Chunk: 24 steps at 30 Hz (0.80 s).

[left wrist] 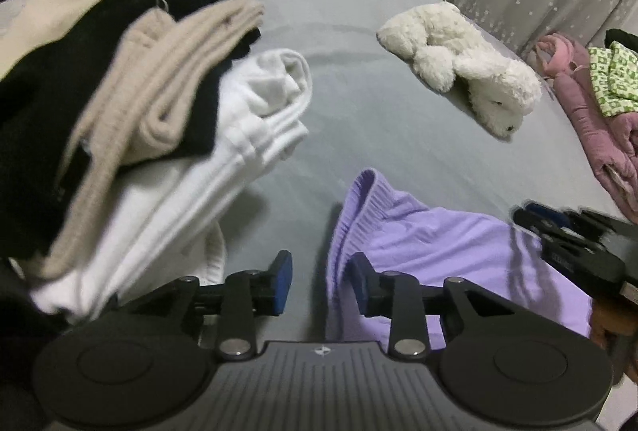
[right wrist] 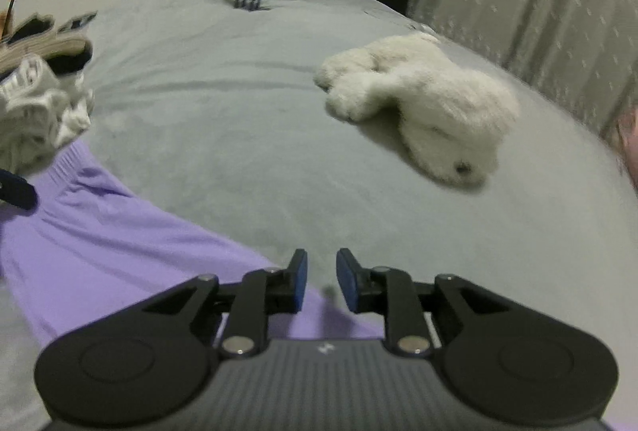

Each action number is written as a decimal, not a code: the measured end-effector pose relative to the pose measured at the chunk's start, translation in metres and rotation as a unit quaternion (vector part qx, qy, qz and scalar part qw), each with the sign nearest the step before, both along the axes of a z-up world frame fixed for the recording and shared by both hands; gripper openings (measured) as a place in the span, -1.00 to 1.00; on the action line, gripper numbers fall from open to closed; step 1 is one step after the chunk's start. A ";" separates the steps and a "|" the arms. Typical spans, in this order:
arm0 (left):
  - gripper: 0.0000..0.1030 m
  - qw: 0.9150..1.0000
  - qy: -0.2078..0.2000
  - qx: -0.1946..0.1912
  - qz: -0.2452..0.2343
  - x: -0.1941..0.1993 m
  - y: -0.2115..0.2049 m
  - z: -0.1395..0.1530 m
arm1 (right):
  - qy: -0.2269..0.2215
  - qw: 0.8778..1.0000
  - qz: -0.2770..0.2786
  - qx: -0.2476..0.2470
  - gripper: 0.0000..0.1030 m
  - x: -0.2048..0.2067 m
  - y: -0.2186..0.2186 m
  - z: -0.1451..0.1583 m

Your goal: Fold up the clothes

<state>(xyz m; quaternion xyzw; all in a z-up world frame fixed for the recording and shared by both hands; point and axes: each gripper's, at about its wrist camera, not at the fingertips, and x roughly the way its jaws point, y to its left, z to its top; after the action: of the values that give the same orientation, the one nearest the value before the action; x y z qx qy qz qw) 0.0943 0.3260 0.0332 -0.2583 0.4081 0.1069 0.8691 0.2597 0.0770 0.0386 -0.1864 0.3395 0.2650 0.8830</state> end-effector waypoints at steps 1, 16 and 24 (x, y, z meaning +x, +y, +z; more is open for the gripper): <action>-0.40 1.000 -0.001 -0.001 0.001 0.000 0.000 0.000 | 0.009 1.000 -0.008 0.007 -0.57 -0.004 -0.009 0.002; -0.72 0.998 -0.054 0.021 0.005 -0.005 -0.017 0.023 | 0.153 0.959 -0.097 0.216 -0.28 -0.119 -0.165 0.064; -0.72 0.998 -0.067 0.013 -0.015 0.005 -0.035 0.026 | 0.228 0.931 -0.084 0.273 -0.28 -0.167 -0.175 0.062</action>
<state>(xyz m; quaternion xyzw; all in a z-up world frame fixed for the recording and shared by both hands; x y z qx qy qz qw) 0.0994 0.2913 0.0590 -0.2477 0.3512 0.0817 0.8992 0.0922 -0.0985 0.1008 0.1562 0.4608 0.3079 0.8176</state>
